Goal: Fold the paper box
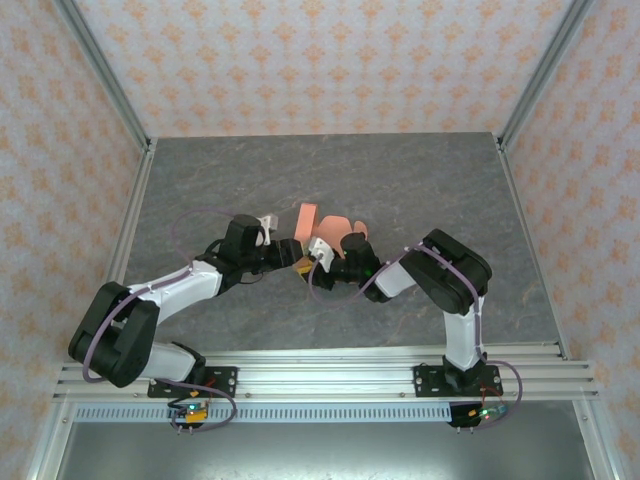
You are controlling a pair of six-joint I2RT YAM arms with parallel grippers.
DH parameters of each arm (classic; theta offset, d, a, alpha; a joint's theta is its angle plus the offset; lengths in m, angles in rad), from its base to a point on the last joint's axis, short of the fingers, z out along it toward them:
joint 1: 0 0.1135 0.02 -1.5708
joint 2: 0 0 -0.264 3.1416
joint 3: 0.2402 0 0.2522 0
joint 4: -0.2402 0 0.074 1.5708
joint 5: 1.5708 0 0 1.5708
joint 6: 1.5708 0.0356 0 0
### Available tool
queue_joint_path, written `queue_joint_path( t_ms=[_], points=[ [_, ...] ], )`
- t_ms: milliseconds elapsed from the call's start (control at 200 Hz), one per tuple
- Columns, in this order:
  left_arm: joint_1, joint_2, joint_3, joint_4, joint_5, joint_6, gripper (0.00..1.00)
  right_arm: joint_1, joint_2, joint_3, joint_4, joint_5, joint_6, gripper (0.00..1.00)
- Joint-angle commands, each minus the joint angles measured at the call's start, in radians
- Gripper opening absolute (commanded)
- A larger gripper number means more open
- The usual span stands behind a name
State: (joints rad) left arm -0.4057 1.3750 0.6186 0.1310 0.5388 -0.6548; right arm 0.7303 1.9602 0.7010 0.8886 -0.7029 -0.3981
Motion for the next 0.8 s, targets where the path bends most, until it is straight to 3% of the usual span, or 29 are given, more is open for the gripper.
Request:
queue_joint_path(
  t_ms=[0, 115, 190, 280, 390, 546, 691, 796],
  points=[
    [0.007, 0.006, -0.025, -0.059, -0.033, -0.002, 0.59, 0.009, -0.001, 0.024, 0.018, 0.023, 0.027, 0.17],
    [0.008, 0.022, -0.034, -0.045, -0.043, -0.022, 0.59, 0.012, -0.001, 0.051, 0.027, -0.025, 0.046, 0.13],
    [0.007, 0.033, -0.034, -0.024, -0.014, -0.032, 0.59, 0.020, 0.002, 0.090, -0.019, -0.054, 0.049, 0.04],
    [0.008, 0.008, -0.032, -0.046, -0.032, -0.023, 0.59, 0.043, -0.002, 0.115, -0.107, -0.060, -0.016, 0.03],
    [0.012, -0.097, -0.052, -0.070, -0.132, -0.024, 0.65, 0.046, -0.012, 0.106, -0.094, -0.023, 0.000, 0.17],
    [0.025, -0.208, -0.020, -0.161, -0.217, 0.026, 0.90, 0.046, -0.036, 0.096, -0.095, -0.014, 0.016, 0.31],
    [0.023, -0.257, -0.044, -0.069, -0.189, 0.145, 0.96, 0.045, -0.064, 0.071, -0.097, -0.020, 0.017, 0.40],
    [0.020, -0.263, -0.014, -0.134, -0.230, 0.251, 1.00, 0.034, -0.093, 0.043, -0.095, -0.015, 0.019, 0.43]
  ],
)
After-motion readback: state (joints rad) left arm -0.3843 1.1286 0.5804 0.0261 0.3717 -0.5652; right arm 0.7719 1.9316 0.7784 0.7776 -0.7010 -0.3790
